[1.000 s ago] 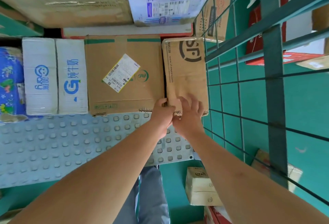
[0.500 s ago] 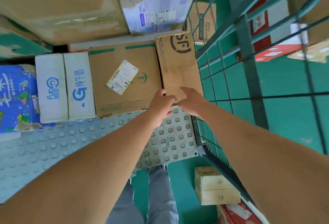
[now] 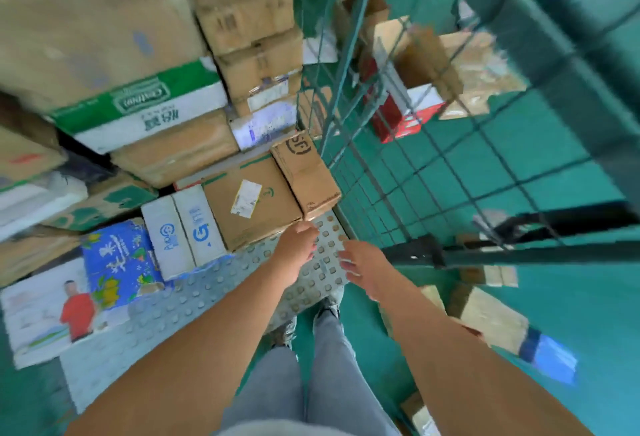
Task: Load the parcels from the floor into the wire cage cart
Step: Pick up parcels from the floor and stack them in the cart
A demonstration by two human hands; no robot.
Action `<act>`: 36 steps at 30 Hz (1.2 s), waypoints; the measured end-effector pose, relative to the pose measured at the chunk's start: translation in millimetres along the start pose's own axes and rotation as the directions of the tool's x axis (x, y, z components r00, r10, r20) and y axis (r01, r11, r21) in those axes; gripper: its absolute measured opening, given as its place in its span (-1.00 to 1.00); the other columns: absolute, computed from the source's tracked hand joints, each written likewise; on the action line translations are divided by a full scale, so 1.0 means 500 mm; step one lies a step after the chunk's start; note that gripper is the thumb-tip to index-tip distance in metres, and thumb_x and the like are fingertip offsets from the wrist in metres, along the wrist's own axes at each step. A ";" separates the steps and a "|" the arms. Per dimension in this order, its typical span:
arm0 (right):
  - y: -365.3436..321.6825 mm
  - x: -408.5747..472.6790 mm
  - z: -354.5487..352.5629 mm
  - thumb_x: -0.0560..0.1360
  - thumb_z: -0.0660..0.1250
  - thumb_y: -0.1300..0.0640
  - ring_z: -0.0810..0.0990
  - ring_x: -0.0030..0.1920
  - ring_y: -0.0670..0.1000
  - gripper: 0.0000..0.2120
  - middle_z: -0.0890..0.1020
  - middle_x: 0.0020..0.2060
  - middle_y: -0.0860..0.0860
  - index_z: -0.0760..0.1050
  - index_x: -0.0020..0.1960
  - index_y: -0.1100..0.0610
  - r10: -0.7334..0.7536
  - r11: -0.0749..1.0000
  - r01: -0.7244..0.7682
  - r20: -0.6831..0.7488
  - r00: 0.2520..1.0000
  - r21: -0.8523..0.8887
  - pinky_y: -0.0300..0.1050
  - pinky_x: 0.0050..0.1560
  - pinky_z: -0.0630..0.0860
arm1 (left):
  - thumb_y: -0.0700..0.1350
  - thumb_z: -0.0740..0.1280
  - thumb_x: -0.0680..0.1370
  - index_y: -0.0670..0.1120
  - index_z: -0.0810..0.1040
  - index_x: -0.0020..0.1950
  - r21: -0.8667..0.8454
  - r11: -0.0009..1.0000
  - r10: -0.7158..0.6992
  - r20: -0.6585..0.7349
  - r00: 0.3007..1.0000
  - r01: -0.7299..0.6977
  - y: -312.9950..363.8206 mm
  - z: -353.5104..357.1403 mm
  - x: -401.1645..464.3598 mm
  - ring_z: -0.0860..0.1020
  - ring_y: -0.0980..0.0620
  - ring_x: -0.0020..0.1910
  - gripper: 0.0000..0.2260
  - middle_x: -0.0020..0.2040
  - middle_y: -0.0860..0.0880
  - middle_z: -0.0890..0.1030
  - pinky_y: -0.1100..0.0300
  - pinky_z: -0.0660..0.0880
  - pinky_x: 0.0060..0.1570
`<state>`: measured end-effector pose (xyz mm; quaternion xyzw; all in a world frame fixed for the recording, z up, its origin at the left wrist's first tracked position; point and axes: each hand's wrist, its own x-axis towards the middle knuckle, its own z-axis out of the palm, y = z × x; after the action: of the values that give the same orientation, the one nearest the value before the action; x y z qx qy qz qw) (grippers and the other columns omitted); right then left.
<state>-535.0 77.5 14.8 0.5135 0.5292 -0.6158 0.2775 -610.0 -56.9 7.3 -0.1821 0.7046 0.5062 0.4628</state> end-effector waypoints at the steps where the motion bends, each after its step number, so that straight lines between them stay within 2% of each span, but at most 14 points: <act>1: 0.025 -0.032 -0.015 0.70 0.14 0.21 0.58 0.00 0.05 -0.80 0.62 0.13 0.07 0.51 0.21 0.17 0.016 0.998 -0.015 -0.014 1.000 0.055 0.11 0.43 0.45 | -0.12 0.22 0.69 -0.08 0.53 0.29 0.013 1.000 0.013 0.019 1.000 -0.013 -0.007 0.015 -0.030 0.58 0.00 0.00 -0.80 0.01 -0.05 0.58 0.01 0.55 0.20; 2: 0.052 -0.065 -0.030 0.69 0.18 0.16 0.59 -0.04 0.02 -0.83 0.65 0.09 0.04 0.53 0.18 0.12 0.034 0.990 -0.027 -0.047 0.998 0.139 0.03 0.26 0.56 | -0.13 0.21 0.69 -0.08 0.53 0.28 0.050 0.999 0.007 0.055 0.998 -0.009 -0.010 0.026 -0.063 0.57 0.00 0.00 -0.79 0.01 -0.05 0.58 0.01 0.54 0.18; 4: 0.104 -0.110 -0.054 0.66 0.27 0.08 0.61 -0.13 0.03 -0.80 0.69 -0.03 0.04 0.55 0.22 0.13 0.046 0.963 -0.015 -0.108 0.993 0.270 -0.08 -0.08 0.56 | -0.15 0.21 0.68 -0.08 0.53 0.23 0.092 0.995 0.026 0.094 0.995 -0.035 -0.018 0.052 -0.105 0.56 -0.01 0.01 -0.83 0.03 -0.04 0.55 0.01 0.52 0.17; 7: 0.185 -0.172 -0.097 0.64 0.31 0.08 0.58 -0.22 0.03 -0.81 0.66 -0.14 0.05 0.55 0.16 0.19 0.073 0.915 0.000 -0.164 0.984 0.404 -0.14 -0.23 0.48 | -0.18 0.22 0.66 -0.07 0.51 0.17 0.158 0.987 0.006 0.166 0.986 -0.033 -0.038 0.101 -0.160 0.53 -0.04 0.00 -0.87 -0.01 -0.04 0.52 0.07 0.48 0.01; 11: 0.284 -0.243 -0.162 0.62 0.31 0.07 0.62 -0.09 0.05 -0.82 0.68 0.01 0.06 0.54 0.17 0.11 0.106 0.808 0.043 -0.218 0.970 0.587 -0.09 -0.11 0.52 | -0.19 0.21 0.67 -0.06 0.55 0.06 0.248 0.964 0.026 0.265 0.964 -0.095 -0.059 0.200 -0.220 0.49 -0.02 -0.15 -0.87 -0.13 -0.03 0.51 0.14 0.39 -0.19; 14: 0.359 -0.269 -0.223 0.61 0.32 0.06 0.67 0.04 0.09 -0.76 0.69 0.06 0.08 0.52 0.23 0.13 0.125 0.718 0.096 -0.264 0.956 0.690 -0.07 -0.10 0.52 | -0.14 0.22 0.67 -0.02 0.57 0.10 0.336 0.930 0.029 0.332 0.943 -0.147 -0.081 0.296 -0.243 0.54 0.02 -0.12 -0.87 -0.06 -0.02 0.57 0.18 0.44 -0.20; 17: 0.420 -0.293 -0.286 0.65 0.27 0.06 0.65 0.06 0.10 -0.73 0.67 0.09 0.08 0.49 0.30 0.15 0.151 0.613 0.136 -0.284 0.947 0.779 -0.03 0.00 0.55 | -0.10 0.26 0.65 -0.01 0.59 0.21 0.416 0.891 0.014 0.371 0.928 -0.180 -0.104 0.394 -0.248 0.57 0.06 -0.17 -0.81 -0.06 0.01 0.61 0.22 0.46 -0.27; 19: 0.469 -0.309 -0.337 0.67 0.24 0.06 0.64 0.12 0.10 -0.73 0.66 0.14 0.08 0.48 0.31 0.14 0.176 0.538 0.149 -0.283 0.943 0.830 0.02 0.15 0.54 | -0.07 0.28 0.65 0.03 0.59 0.19 0.463 0.866 -0.001 0.385 0.923 -0.192 -0.124 0.470 -0.257 0.60 0.06 -0.13 -0.84 -0.03 0.03 0.64 0.21 0.48 -0.25; 21: 0.520 -0.320 -0.389 0.68 0.21 0.08 0.63 0.15 0.10 -0.75 0.65 0.17 0.09 0.48 0.30 0.13 0.201 0.479 0.163 -0.289 0.936 0.863 0.04 0.22 0.52 | -0.05 0.29 0.64 0.05 0.59 0.13 0.497 0.843 -0.015 0.407 0.913 -0.207 -0.141 0.547 -0.281 0.60 0.06 -0.12 -0.88 -0.02 0.04 0.65 0.20 0.49 -0.20; 25: 0.631 -0.337 -0.509 0.66 0.25 0.12 0.62 0.02 0.08 -0.81 0.67 0.14 0.11 0.52 0.22 0.13 0.234 0.356 0.186 -0.280 0.931 0.916 -0.02 0.04 0.53 | -0.11 0.28 0.65 0.02 0.58 0.00 0.586 0.767 -0.047 0.459 0.887 -0.263 -0.183 0.710 -0.341 0.55 0.03 -0.14 -0.90 -0.07 0.02 0.61 0.18 0.44 -0.16; 28: 0.711 -0.352 -0.605 0.64 0.27 0.14 0.63 -0.06 0.06 -0.88 0.68 0.02 0.10 0.52 0.13 0.16 0.274 0.272 0.195 -0.270 0.923 0.942 0.00 0.03 0.52 | -0.08 0.28 0.66 0.03 0.58 0.06 0.653 0.699 -0.075 0.472 0.879 -0.291 -0.214 0.822 -0.379 0.57 0.02 -0.10 -0.91 -0.01 0.00 0.62 0.17 0.46 -0.14; 32: 0.779 -0.364 -0.711 0.63 0.27 0.18 0.59 -0.17 0.02 -0.92 0.67 -0.12 0.06 0.52 0.07 0.17 0.341 0.200 0.194 -0.254 0.905 0.960 -0.01 0.04 0.55 | -0.07 0.24 0.69 0.04 0.55 0.09 0.716 0.620 -0.097 0.475 0.874 -0.320 -0.230 0.930 -0.414 0.59 0.00 0.02 -0.91 0.08 -0.03 0.62 0.05 0.54 0.16; 34: 0.799 -0.363 -0.755 0.64 0.24 0.17 0.57 -0.18 0.01 -0.88 0.68 -0.08 0.08 0.51 0.12 0.15 0.331 0.163 0.196 -0.241 0.912 0.967 -0.05 0.01 0.54 | -0.06 0.24 0.70 0.05 0.54 0.09 0.731 0.598 -0.091 0.471 0.877 -0.330 -0.233 0.975 -0.425 0.59 -0.01 0.06 -0.91 0.12 -0.04 0.63 0.02 0.53 0.24; 36: 0.807 -0.362 -0.789 0.64 0.24 0.15 0.60 -0.12 0.01 -0.84 0.70 0.01 0.10 0.48 0.19 0.14 0.320 0.130 0.193 -0.225 0.920 0.973 -0.09 -0.07 0.55 | -0.06 0.24 0.70 0.05 0.54 0.11 0.745 0.577 -0.089 0.463 0.882 -0.333 -0.235 1.010 -0.426 0.59 -0.01 0.06 -0.91 0.16 -0.04 0.63 0.03 0.54 0.22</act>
<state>13.8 295.3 68.9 0.6985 0.0106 -0.6832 -0.2125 -180.8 294.0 91.7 0.2219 0.7393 0.1893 0.6069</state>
